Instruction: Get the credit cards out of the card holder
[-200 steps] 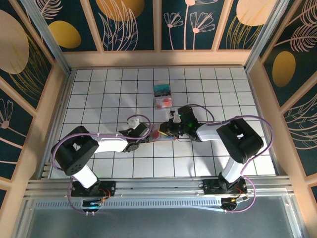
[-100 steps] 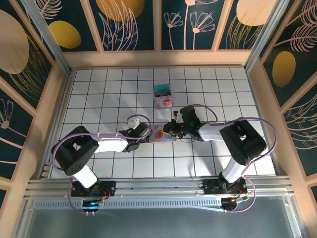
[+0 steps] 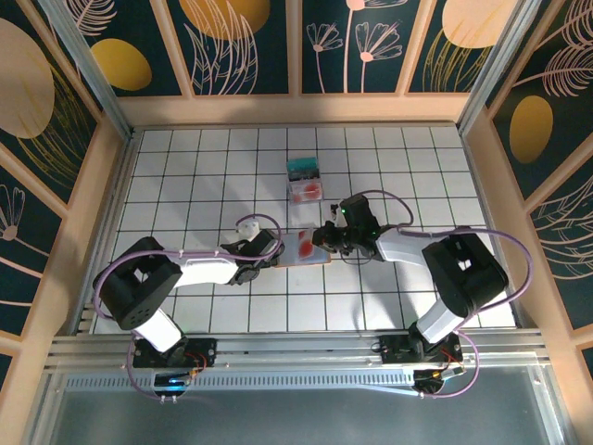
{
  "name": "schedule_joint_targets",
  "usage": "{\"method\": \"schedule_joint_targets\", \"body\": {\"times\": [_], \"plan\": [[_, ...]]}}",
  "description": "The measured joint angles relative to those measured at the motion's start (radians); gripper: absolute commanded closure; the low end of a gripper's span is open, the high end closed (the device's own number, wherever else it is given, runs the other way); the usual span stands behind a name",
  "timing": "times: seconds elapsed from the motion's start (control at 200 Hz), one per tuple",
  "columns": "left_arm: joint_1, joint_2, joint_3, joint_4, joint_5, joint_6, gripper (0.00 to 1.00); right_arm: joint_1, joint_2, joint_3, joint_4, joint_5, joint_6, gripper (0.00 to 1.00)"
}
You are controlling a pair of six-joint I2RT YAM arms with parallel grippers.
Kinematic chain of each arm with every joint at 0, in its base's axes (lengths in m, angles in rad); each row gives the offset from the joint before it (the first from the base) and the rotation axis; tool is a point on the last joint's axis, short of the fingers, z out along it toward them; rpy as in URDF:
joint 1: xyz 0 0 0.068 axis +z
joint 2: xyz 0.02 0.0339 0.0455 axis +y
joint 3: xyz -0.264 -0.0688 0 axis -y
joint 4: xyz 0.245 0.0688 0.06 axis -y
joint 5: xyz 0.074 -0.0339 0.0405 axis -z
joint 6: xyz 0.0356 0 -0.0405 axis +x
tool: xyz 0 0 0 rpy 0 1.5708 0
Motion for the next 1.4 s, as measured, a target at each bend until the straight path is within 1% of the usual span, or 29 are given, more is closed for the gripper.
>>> {"method": "schedule_joint_targets", "body": {"times": [0.145,0.305,0.425,0.561,0.641,0.736,0.861,0.956,1.126,1.281,1.401], "plan": [[0.000,-0.032,0.000,-0.050,0.000,0.000,0.01,-0.008,-0.034,0.013,-0.038,0.032,-0.031,1.00],[0.000,-0.099,0.016,-0.080,0.000,0.008,0.01,-0.011,-0.072,0.013,-0.069,0.053,-0.055,1.00],[0.001,-0.171,0.028,-0.075,0.010,0.023,0.01,-0.012,-0.110,0.013,-0.076,0.061,-0.067,1.00],[0.006,-0.276,0.027,-0.026,0.058,0.043,0.01,-0.039,-0.169,0.008,-0.066,0.062,-0.072,1.00],[0.019,-0.345,0.018,0.038,0.108,0.049,0.03,-0.052,-0.209,0.000,-0.049,0.061,-0.074,1.00],[0.055,-0.419,-0.007,0.138,0.187,0.053,0.06,-0.059,-0.255,-0.012,-0.014,0.054,-0.072,1.00],[0.109,-0.462,-0.039,0.259,0.305,0.052,0.10,-0.062,-0.296,-0.024,0.041,0.026,-0.062,1.00],[0.133,-0.463,-0.049,0.332,0.389,0.052,0.14,-0.063,-0.319,-0.030,0.086,-0.002,-0.051,1.00],[0.142,-0.449,-0.055,0.459,0.520,0.038,0.21,-0.064,-0.341,-0.040,0.173,-0.052,-0.013,1.00],[0.145,-0.400,-0.055,0.552,0.624,0.032,0.26,-0.064,-0.342,-0.053,0.249,-0.104,0.029,1.00],[0.145,-0.357,-0.053,0.595,0.684,0.026,0.29,-0.064,-0.342,-0.061,0.311,-0.138,0.063,1.00]]}}
